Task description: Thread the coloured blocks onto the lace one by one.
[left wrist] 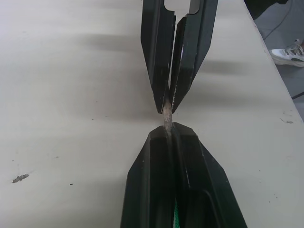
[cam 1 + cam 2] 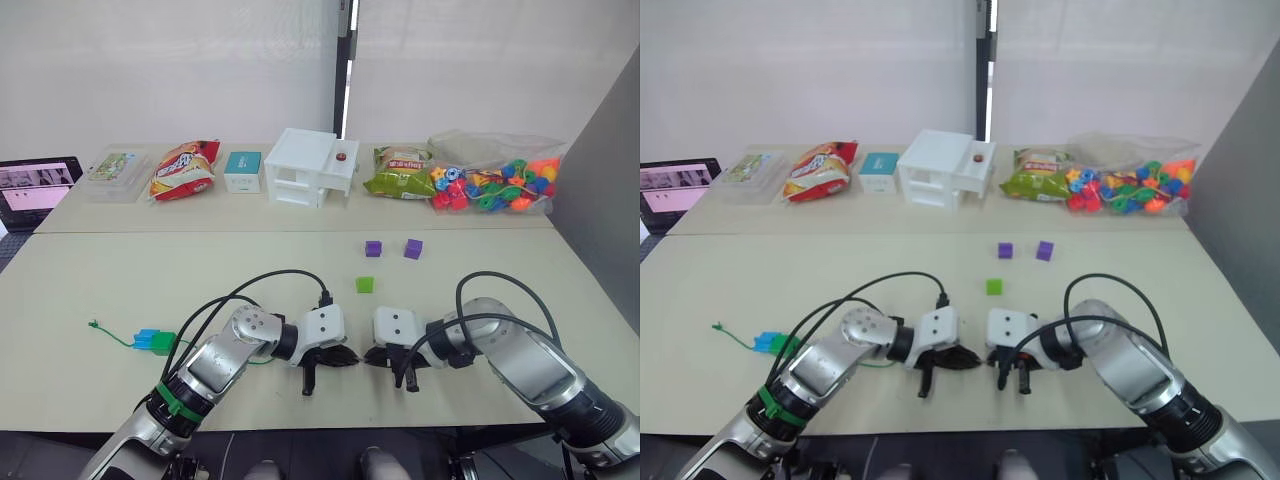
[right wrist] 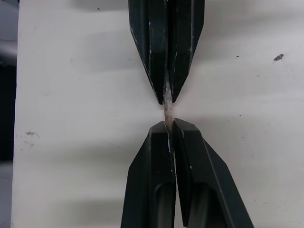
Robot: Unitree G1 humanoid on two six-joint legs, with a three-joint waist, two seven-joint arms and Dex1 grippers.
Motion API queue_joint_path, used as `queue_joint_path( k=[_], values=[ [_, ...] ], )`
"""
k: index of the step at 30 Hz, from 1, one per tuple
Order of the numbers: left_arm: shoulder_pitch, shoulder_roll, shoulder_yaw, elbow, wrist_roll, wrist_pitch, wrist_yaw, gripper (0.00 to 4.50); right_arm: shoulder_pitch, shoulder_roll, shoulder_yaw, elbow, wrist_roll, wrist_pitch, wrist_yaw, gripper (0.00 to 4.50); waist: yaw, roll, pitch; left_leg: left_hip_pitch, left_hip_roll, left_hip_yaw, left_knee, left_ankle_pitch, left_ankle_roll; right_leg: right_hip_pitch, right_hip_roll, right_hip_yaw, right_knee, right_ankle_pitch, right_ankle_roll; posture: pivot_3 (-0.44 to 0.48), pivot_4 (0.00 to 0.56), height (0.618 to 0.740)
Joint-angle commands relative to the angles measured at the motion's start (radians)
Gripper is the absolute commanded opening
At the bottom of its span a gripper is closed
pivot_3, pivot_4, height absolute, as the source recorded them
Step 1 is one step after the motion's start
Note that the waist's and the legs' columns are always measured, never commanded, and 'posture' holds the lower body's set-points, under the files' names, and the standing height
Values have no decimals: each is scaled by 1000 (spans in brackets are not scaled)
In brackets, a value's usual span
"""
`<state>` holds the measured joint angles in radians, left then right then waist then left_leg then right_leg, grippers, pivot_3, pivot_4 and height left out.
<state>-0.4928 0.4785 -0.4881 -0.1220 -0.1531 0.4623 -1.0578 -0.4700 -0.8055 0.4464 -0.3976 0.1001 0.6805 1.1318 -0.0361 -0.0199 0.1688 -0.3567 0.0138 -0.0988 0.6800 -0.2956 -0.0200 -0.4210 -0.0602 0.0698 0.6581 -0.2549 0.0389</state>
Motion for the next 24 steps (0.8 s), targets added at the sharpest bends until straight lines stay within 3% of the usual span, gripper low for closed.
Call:
queue_joint_path(
  k=[1, 9, 16, 22, 24],
  values=[
    [-8, -12, 17, -27, -8, -1, 2, 14, -15, -7, -19, -27, 6, -5, 3, 0, 0, 0, 0, 0, 0, 0, 0, 0, 0, 0, 0, 0, 0, 0, 0, 0, 150, 740],
    [-11, -17, 32, -24, -22, -4, -6, 14, 11, -11, -19, -27, 6, -24, -3, 0, 0, 0, 0, 0, 0, 0, 0, 0, 0, 0, 0, 0, 0, 0, 0, 0, 150, 740],
    [-13, -4, 45, -15, -22, -14, -28, 0, 44, -6, -87, -35, 28, -25, -49, 2340, 0, 0, 0, 0, 0, 0, 0, 0, 0, 0, 0, 0, 0, 0, 0, 0, 150, 740],
    [-4, 37, 62, -28, -23, -12, -58, 0, 162, 18, -323, -124, 141, 95, -148, 4464, 7, 0, 0, -1, 0, 0, 0, 0, 0, 0, 0, 0, 0, 0, 0, 0, 150, 740],
    [-2, 52, 72, -30, -25, -8, -61, 0, 206, 61, -404, -141, 174, 146, -214, 4464, 9, 0, 0, 0, 0, 0, 0, 0, 0, 0, 0, 0, 0, 0, 0, 0, 150, 740]
  ],
)
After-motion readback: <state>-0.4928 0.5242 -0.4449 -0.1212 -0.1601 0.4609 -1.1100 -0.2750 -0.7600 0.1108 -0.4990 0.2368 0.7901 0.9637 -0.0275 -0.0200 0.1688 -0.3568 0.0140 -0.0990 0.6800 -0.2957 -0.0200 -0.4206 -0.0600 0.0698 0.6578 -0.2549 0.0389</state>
